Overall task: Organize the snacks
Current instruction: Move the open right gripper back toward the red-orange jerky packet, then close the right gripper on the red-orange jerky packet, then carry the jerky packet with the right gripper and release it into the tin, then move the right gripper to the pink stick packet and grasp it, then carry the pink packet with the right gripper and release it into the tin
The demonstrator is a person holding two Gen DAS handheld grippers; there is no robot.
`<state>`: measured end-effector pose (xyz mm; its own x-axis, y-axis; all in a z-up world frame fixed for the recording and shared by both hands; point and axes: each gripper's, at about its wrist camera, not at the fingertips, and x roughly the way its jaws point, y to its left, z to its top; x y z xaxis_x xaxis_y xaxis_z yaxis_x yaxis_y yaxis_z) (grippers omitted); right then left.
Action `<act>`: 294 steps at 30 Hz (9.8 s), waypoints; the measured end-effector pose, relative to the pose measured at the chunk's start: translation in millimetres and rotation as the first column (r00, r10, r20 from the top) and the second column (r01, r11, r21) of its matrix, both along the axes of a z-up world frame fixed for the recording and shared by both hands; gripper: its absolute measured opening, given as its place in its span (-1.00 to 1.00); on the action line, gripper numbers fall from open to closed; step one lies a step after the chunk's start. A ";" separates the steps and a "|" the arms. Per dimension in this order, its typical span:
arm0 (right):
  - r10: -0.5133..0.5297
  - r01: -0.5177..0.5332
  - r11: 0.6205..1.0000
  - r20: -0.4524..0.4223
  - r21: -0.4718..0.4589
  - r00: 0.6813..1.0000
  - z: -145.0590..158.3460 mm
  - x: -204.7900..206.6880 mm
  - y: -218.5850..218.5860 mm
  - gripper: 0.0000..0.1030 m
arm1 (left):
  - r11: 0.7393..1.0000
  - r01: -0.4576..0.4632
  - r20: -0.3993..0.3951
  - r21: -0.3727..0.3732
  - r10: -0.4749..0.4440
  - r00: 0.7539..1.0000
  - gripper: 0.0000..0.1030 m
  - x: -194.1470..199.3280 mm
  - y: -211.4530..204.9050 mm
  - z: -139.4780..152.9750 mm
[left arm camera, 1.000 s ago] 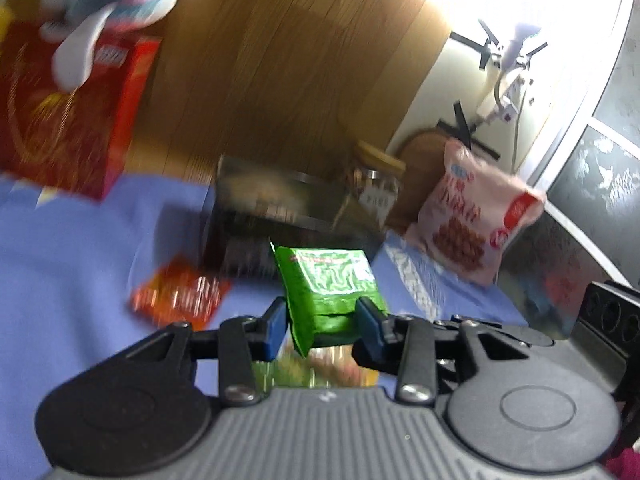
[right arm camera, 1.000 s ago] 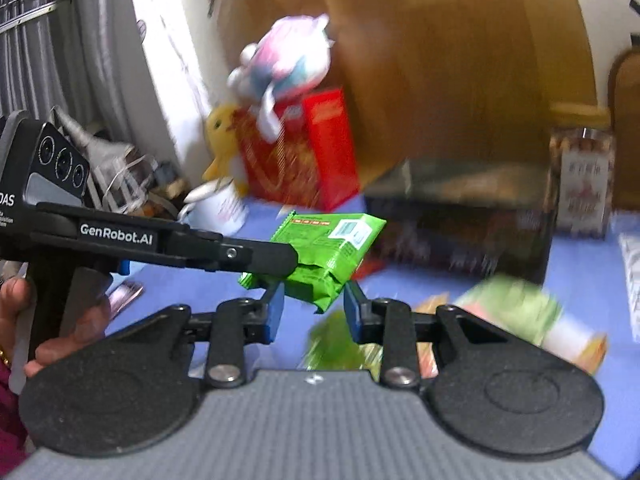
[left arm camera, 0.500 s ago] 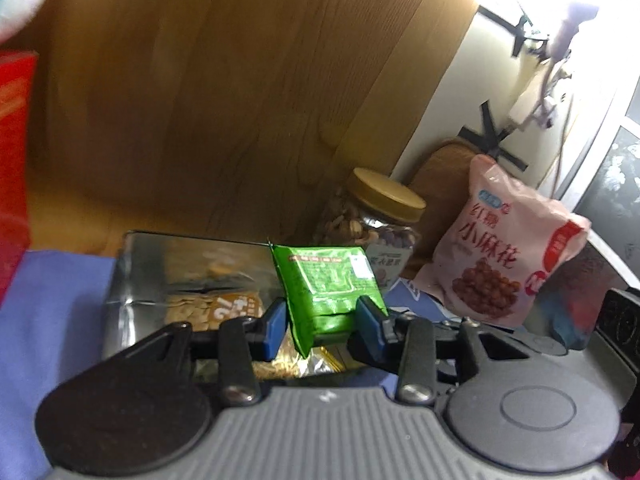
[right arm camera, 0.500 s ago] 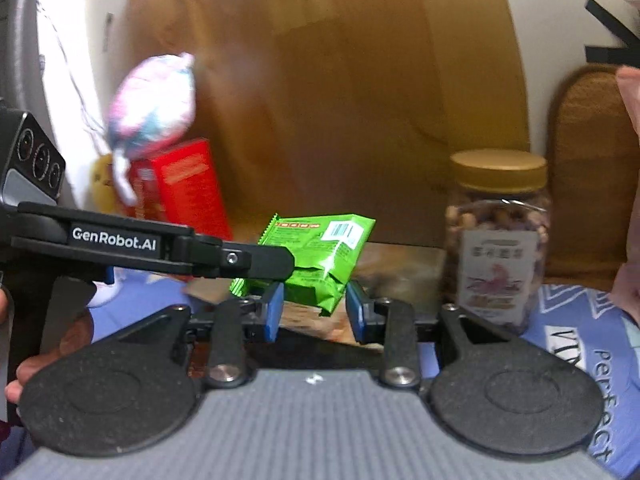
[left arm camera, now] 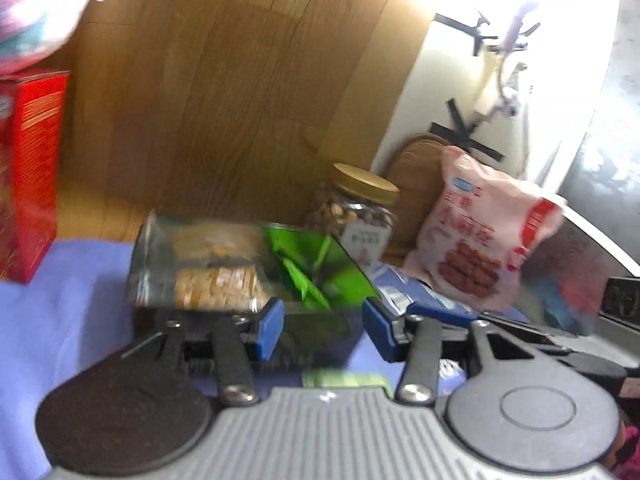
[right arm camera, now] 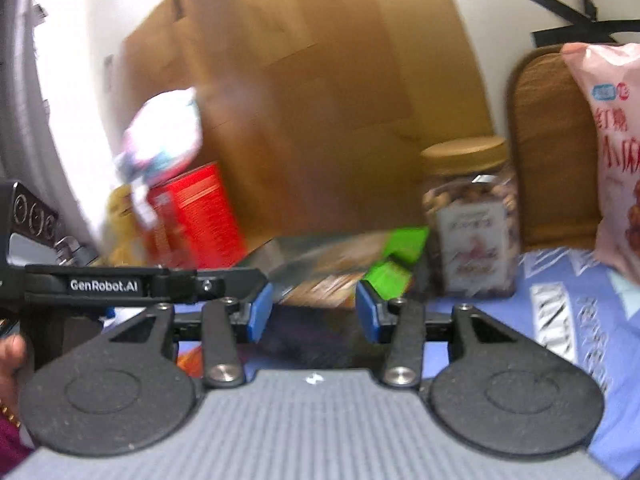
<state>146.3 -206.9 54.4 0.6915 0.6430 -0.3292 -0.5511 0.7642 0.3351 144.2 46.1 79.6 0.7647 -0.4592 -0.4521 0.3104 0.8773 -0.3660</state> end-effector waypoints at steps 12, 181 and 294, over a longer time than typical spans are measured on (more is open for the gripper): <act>0.154 -0.170 0.984 -0.223 -0.056 0.963 -56.2 -63.9 62.9 -0.05 | 0.973 -0.223 -0.150 -0.055 0.212 0.966 -0.08 -101.8 107.0 -67.8; -0.082 0.080 0.973 0.001 -0.216 0.997 -3.9 64.5 51.3 -0.33 | 0.996 -0.085 -0.086 0.042 0.088 0.992 -0.45 90.1 -2.1 -17.2; 0.045 -0.045 0.995 0.005 -0.090 0.999 -31.6 -113.6 8.0 -0.34 | 0.990 -0.029 -0.108 -0.140 0.014 0.994 -0.26 -79.3 40.3 -21.0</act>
<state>32.6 -198.9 22.8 0.6648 0.6417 -0.3824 -0.5877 0.7653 0.2626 64.9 86.4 58.6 0.7259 -0.5080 -0.4637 0.2444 0.8206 -0.5166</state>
